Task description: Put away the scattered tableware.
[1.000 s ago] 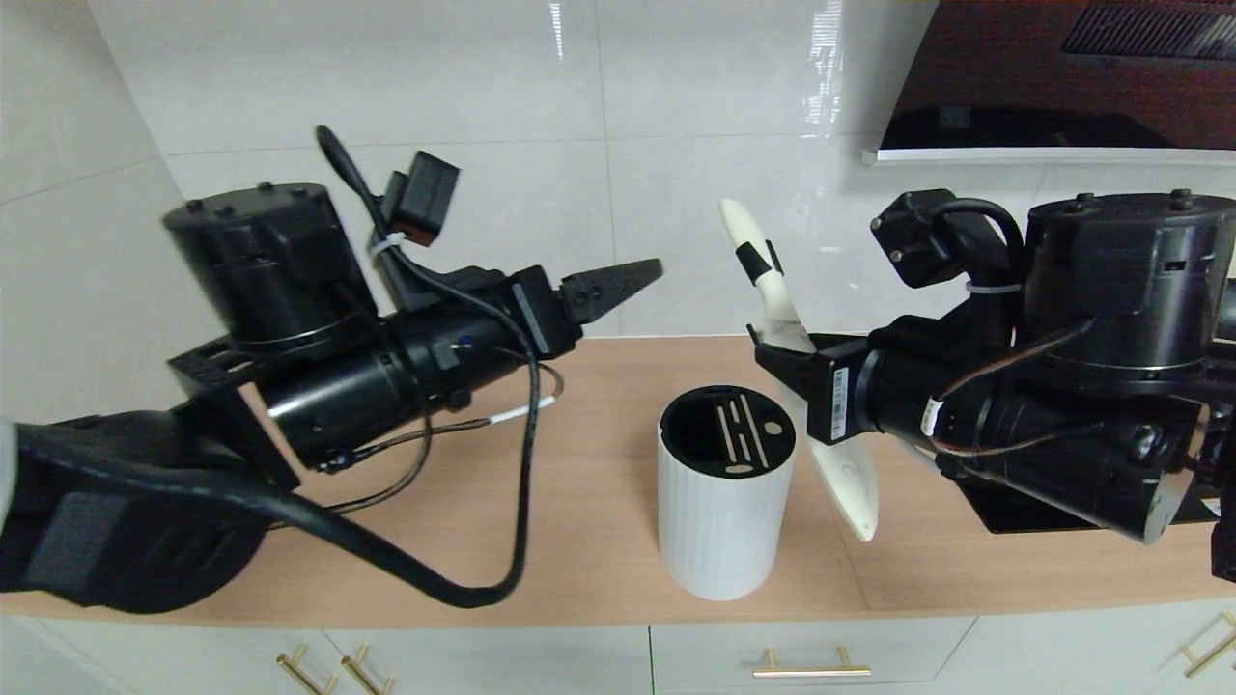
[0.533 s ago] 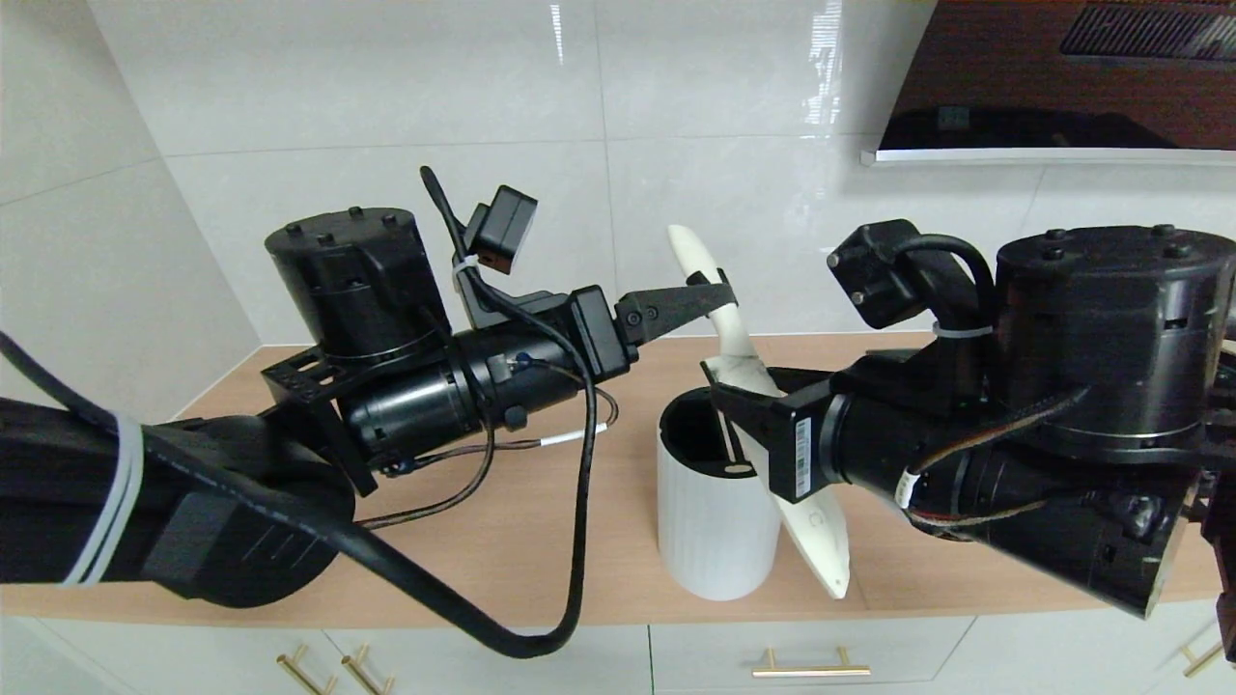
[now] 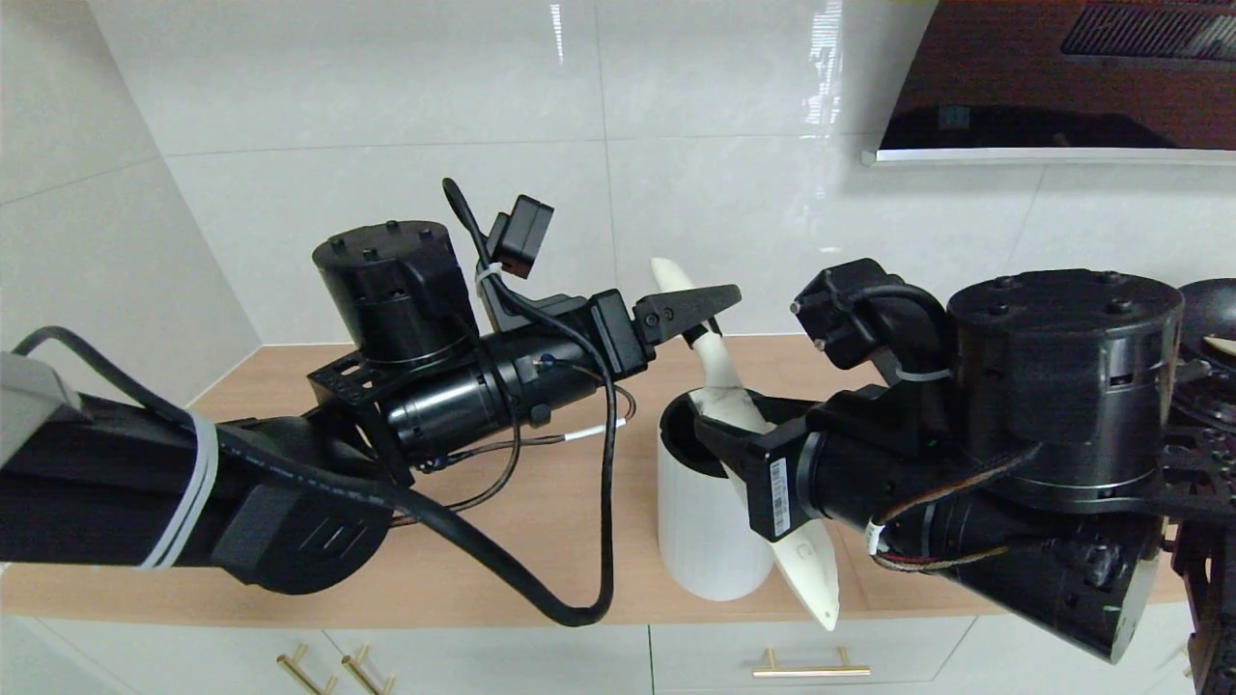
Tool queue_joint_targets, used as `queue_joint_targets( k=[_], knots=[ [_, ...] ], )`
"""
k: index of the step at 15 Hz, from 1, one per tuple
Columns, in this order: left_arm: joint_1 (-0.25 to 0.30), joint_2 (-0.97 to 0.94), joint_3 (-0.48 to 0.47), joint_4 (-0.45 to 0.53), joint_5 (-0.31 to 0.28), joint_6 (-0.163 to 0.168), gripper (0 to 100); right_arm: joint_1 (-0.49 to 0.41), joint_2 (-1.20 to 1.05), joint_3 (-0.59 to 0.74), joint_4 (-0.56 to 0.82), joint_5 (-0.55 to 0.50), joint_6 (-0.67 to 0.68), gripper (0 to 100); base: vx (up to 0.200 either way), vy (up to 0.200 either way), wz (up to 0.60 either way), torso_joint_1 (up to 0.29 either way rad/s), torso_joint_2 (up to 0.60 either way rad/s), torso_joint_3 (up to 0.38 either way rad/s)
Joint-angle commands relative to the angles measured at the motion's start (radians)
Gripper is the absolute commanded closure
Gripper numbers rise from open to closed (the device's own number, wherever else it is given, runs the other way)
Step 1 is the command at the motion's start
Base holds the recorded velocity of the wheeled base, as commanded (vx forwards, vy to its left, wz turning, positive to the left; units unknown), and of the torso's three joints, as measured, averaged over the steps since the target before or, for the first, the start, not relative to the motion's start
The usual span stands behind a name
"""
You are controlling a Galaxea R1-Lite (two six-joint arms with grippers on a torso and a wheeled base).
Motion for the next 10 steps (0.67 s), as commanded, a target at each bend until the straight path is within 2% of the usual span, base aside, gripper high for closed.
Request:
queue_joint_targets(
  k=[1,7,10],
  knots=[
    [-0.017,-0.001,-0.001,-0.007,0.006,0.001,0,0.001,0.006,0.0,-0.001,-0.001,0.001,100,0.0,0.0,0.0,0.0,0.0,0.0],
    [-0.049,0.025,-0.006,-0.013,0.042,0.002,0,0.001,0.006,0.0,-0.001,-0.001,0.001,100,0.0,0.0,0.0,0.0,0.0,0.0],
    [-0.056,0.042,-0.029,-0.013,0.083,0.002,0,0.001,0.005,0.001,-0.001,-0.001,0.001,100,0.0,0.0,0.0,0.0,0.0,0.0]
  ],
)
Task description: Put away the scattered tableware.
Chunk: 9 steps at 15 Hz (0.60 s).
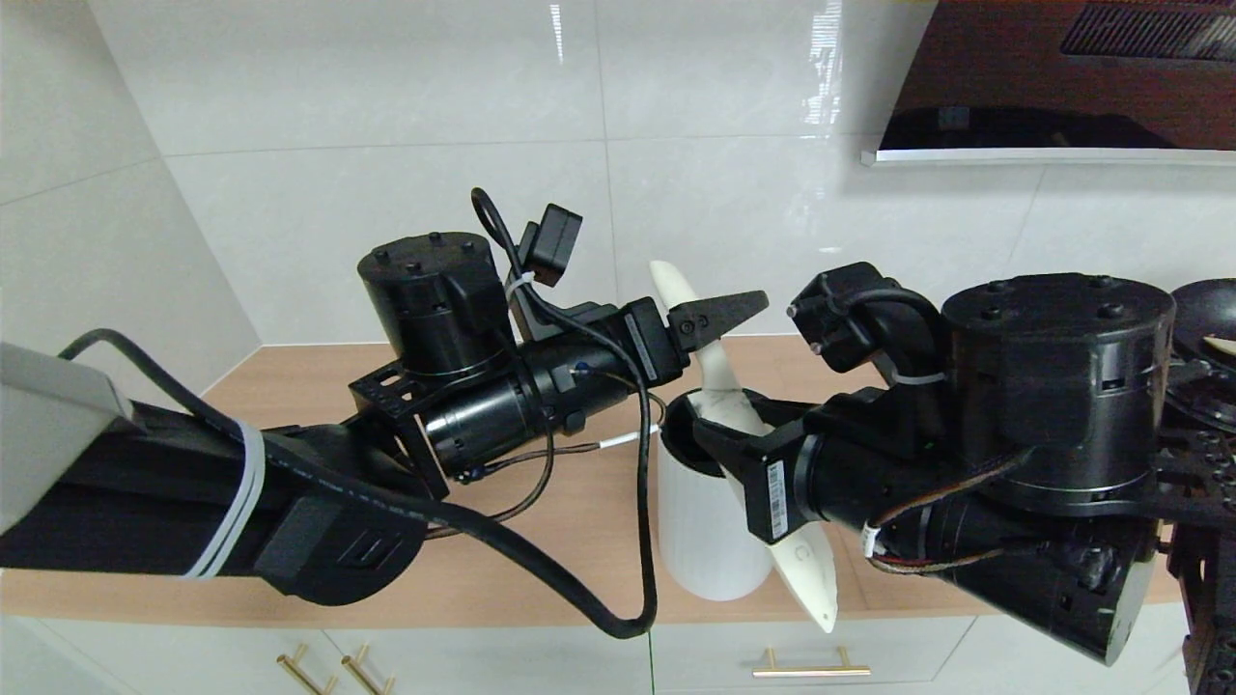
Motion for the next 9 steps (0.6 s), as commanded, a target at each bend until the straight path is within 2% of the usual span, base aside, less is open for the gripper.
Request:
queue_joint_targets(
  k=[1,2,9],
  knots=[
    [-0.005,0.006,-0.007,0.0,0.002,-0.001,0,0.002,0.002,0.0,-0.001,0.0,0.0,100,0.0,0.0,0.0,0.0,0.0,0.0],
    [-0.009,0.008,-0.007,0.0,0.002,-0.001,100,0.003,0.002,0.002,-0.001,0.0,0.0,100,0.0,0.0,0.0,0.0,0.0,0.0],
    [-0.011,0.006,-0.007,0.0,-0.004,-0.001,100,0.005,0.001,0.005,-0.002,-0.009,0.0,100,0.0,0.0,0.0,0.0,0.0,0.0]
  ],
)
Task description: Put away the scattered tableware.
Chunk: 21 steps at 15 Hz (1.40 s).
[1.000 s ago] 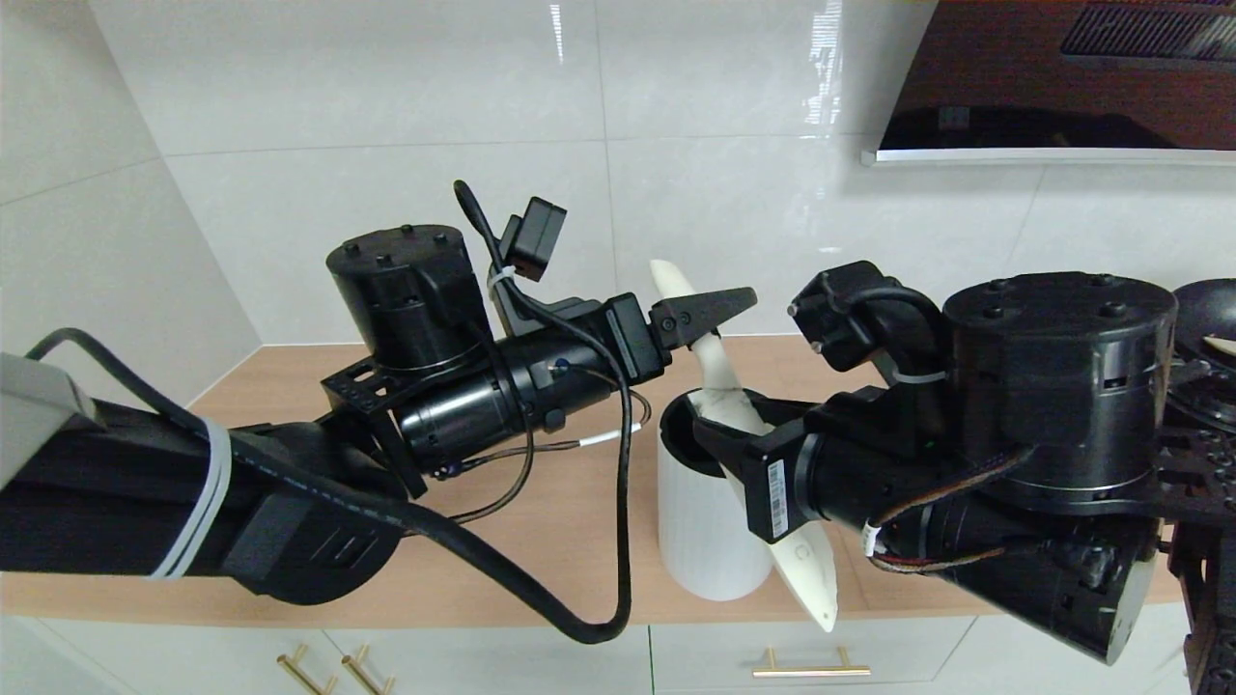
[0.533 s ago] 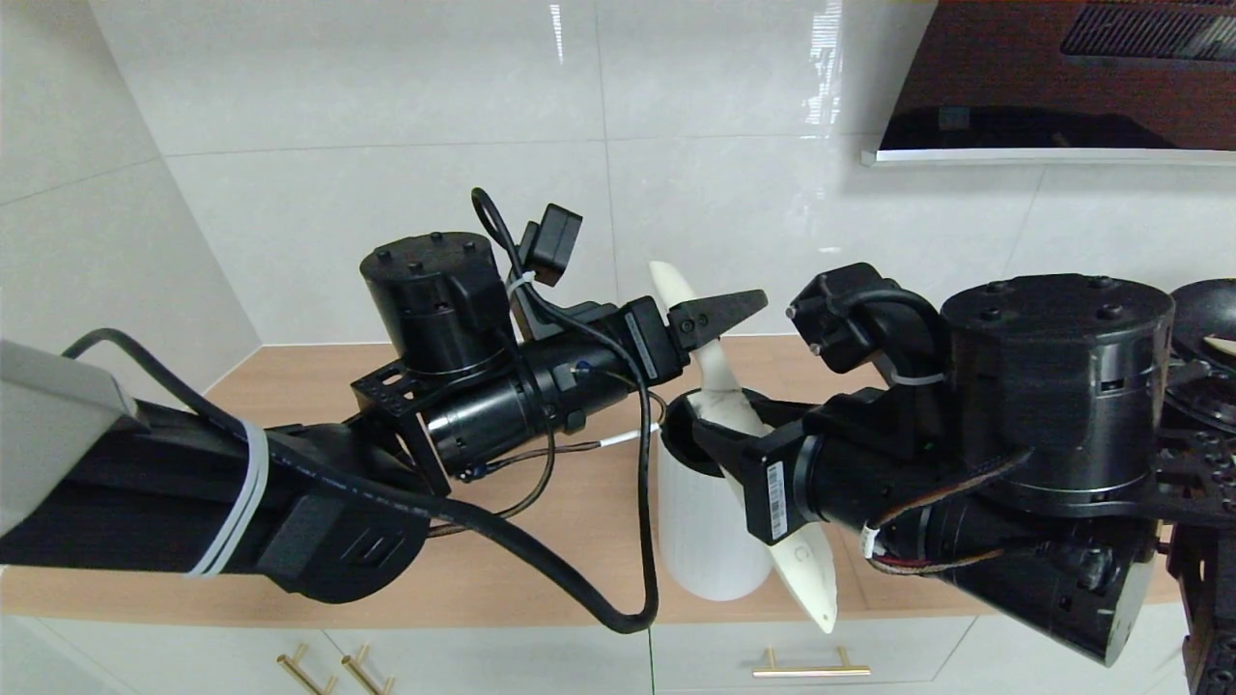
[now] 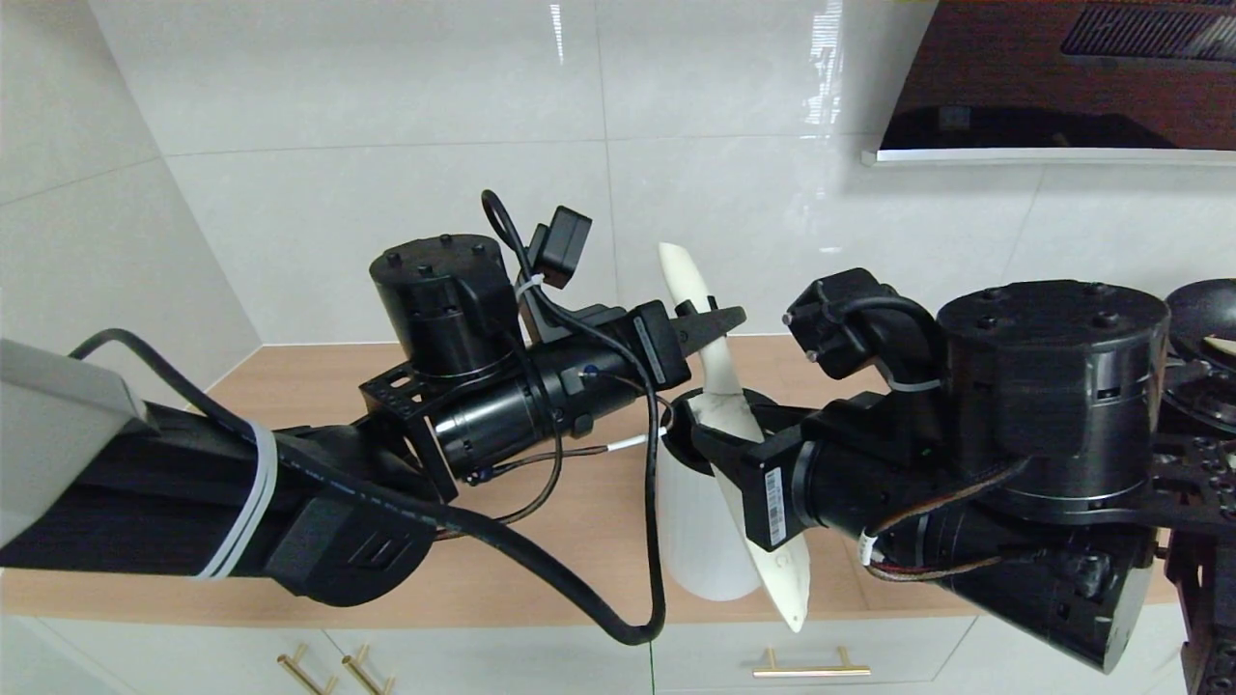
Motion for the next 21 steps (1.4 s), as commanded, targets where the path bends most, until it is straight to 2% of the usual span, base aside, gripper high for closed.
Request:
queue_joint_targets(
  k=[1,6,7,9,11,12,15,17,19,20,21],
  knots=[
    [0.0,-0.005,0.0,0.0,0.0,0.0,100,0.0,0.0,-0.001,-0.003,-0.001,0.0,100,0.0,0.0,0.0,0.0,0.0,0.0],
    [0.0,-0.015,-0.001,-0.001,0.003,0.0,100,0.0,0.0,0.001,-0.051,-0.016,0.002,100,0.0,0.0,0.0,0.0,0.0,0.0],
    [0.0,-0.018,-0.001,-0.02,0.005,0.0,100,0.0,0.0,0.001,-0.052,-0.016,0.002,0,0.0,0.0,0.0,0.0,0.0,0.0],
    [0.0,-0.022,0.007,-0.089,0.008,0.014,100,0.0,-0.006,0.003,-0.054,-0.019,0.003,0,0.0,0.0,0.0,0.0,0.0,0.0],
    [0.001,-0.051,0.013,-0.098,0.008,0.023,100,-0.002,-0.029,0.004,-0.054,-0.021,0.002,0,0.0,0.0,0.0,0.0,0.0,0.0],
    [0.006,-0.066,0.02,-0.1,0.008,0.044,100,-0.009,-0.054,0.01,-0.054,-0.021,0.0,0,0.0,0.0,0.0,0.0,0.0,0.0],
    [0.052,-0.083,0.031,-0.101,0.02,0.244,100,-0.081,-0.143,0.032,-0.052,-0.021,-0.047,0,0.0,0.0,0.0,0.0,0.0,0.0],
    [0.053,-0.098,0.031,-0.101,0.058,0.304,100,-0.121,-0.164,0.033,-0.052,-0.019,-0.052,0,0.0,0.0,0.0,0.0,0.0,0.0],
    [0.053,-0.118,0.039,-0.112,0.078,0.433,100,-0.152,-0.172,0.033,-0.052,-0.019,-0.061,0,0.0,0.0,0.0,0.0,0.0,0.0],
    [0.053,-0.117,0.045,-0.138,0.08,0.471,100,-0.156,-0.17,0.035,-0.052,-0.019,-0.063,0,0.0,0.0,0.0,0.0,0.0,0.0],
    [0.053,-0.109,0.056,-0.207,0.077,0.495,100,-0.158,-0.167,0.039,-0.052,-0.019,-0.063,0,0.0,0.0,0.0,0.0,0.0,0.0]
  ],
)
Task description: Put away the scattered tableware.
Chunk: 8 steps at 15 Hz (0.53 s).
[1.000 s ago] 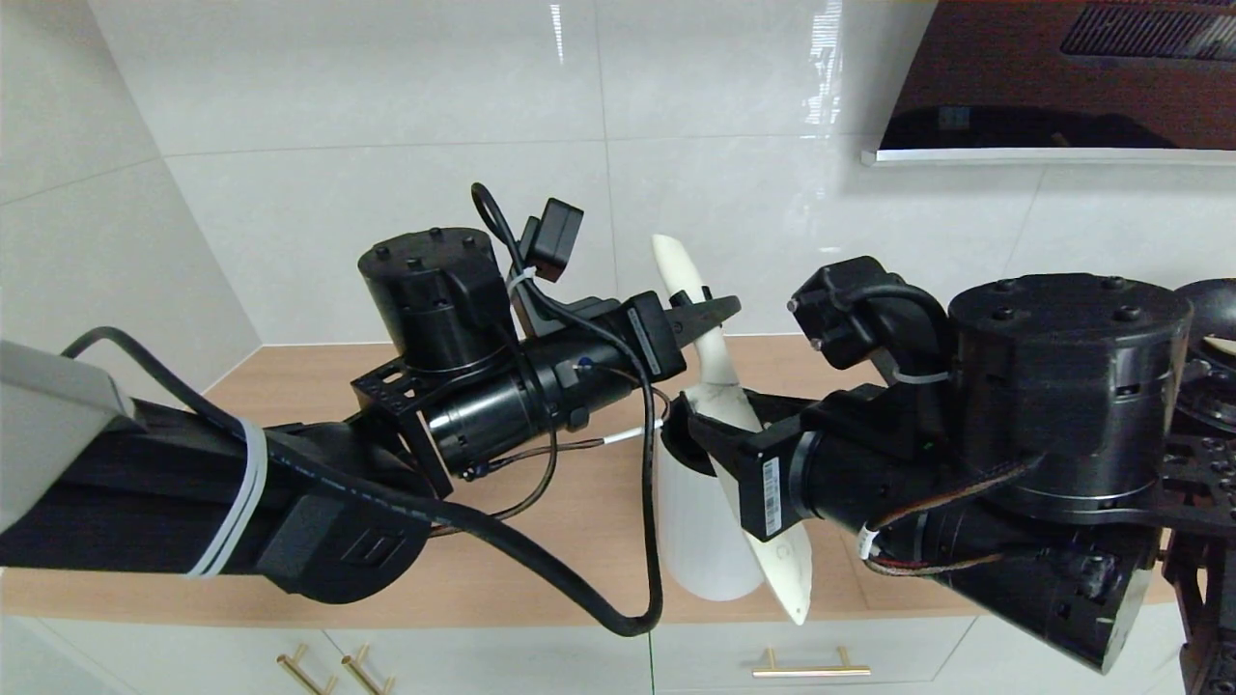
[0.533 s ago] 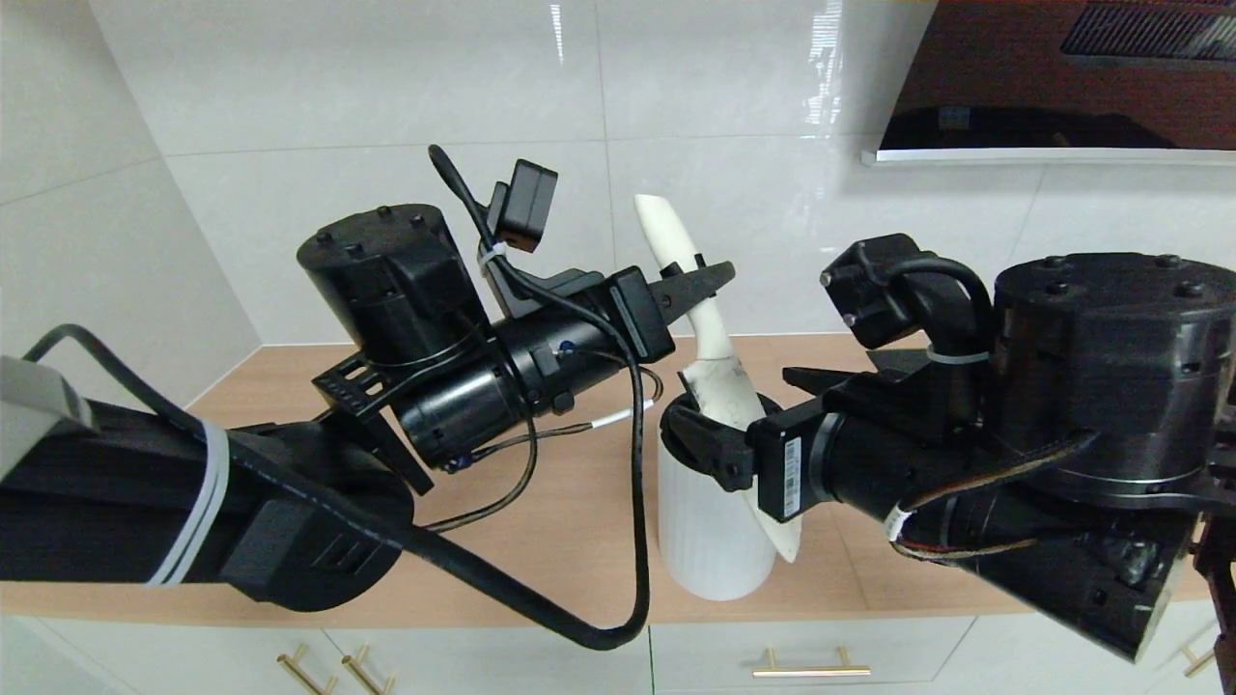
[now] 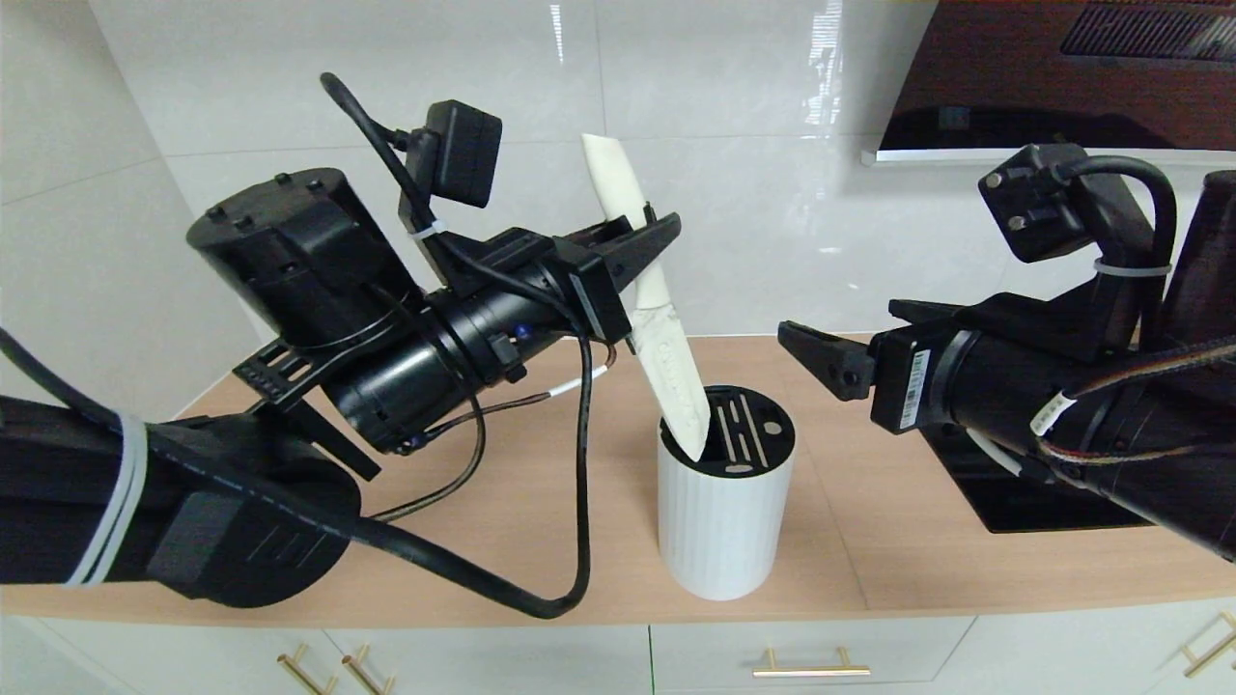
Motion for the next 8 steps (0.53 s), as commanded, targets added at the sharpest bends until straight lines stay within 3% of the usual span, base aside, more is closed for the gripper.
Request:
queue_joint_targets(
  k=[1,5,8],
  knots=[
    [-0.001,0.015,0.009,-0.075,-0.005,0.013,100,-0.004,-0.002,0.003,-0.001,0.0,-0.002,0,0.0,0.0,0.0,0.0,0.0,0.0],
    [-0.003,0.065,-0.002,-0.118,-0.019,0.016,100,-0.004,-0.003,0.003,-0.001,0.0,-0.002,0,0.0,0.0,0.0,0.0,0.0,0.0],
    [-0.006,0.102,0.004,-0.121,-0.022,0.071,100,-0.004,-0.002,0.007,-0.001,0.0,-0.002,0,0.0,0.0,0.0,0.0,0.0,0.0]
  ],
)
